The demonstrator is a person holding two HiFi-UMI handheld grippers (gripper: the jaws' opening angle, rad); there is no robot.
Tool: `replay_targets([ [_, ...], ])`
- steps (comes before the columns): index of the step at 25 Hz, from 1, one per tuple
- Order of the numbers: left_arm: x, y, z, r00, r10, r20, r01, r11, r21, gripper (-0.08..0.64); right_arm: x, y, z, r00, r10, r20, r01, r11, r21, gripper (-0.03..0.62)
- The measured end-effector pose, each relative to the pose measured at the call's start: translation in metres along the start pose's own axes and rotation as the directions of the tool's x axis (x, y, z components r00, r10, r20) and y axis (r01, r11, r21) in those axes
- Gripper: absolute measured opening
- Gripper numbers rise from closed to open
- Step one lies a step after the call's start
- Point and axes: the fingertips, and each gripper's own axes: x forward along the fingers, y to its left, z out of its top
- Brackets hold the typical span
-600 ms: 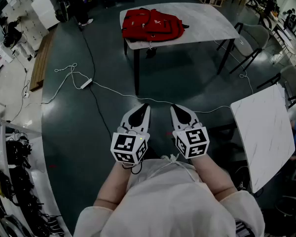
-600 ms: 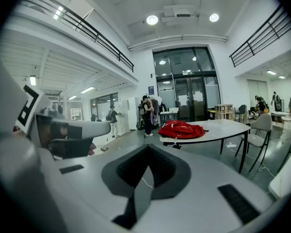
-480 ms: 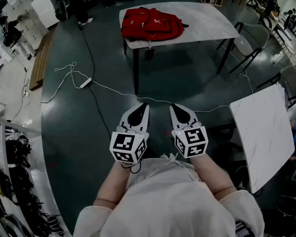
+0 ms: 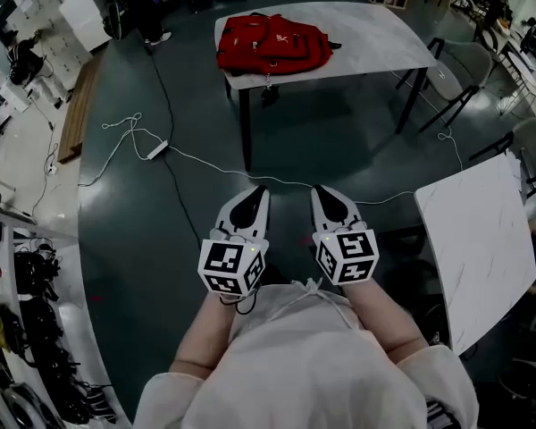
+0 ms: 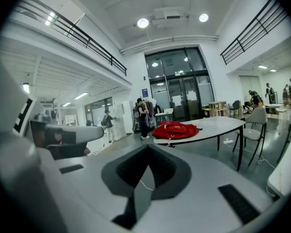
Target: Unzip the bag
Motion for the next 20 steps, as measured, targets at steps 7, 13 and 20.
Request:
replay_targets([
  [7,0.028,-0.007,-0.015,0.999,-0.006,-0.035,0.006,1.000,-0.017,0.026,0.011,-0.027,-0.014,0.999,0.028,-0.044,-0.027,0.999,0.040,0.028],
  [13,0.082,0.023,-0.018,0.998,-0.008,-0.062,0.008,1.000,-0.006,0.026,0.059,-0.056,-0.018,0.996,0.015,-0.085,-0.011,0.999,0.050,0.028],
  [20,0.167,0.091,-0.005,0.996,-0.057,-0.075,0.056,0.998,-0.014,0.026,0.146,-0.087,-0.007,0.991,-0.045,-0.126,0.053,0.997,0.059,0.028],
])
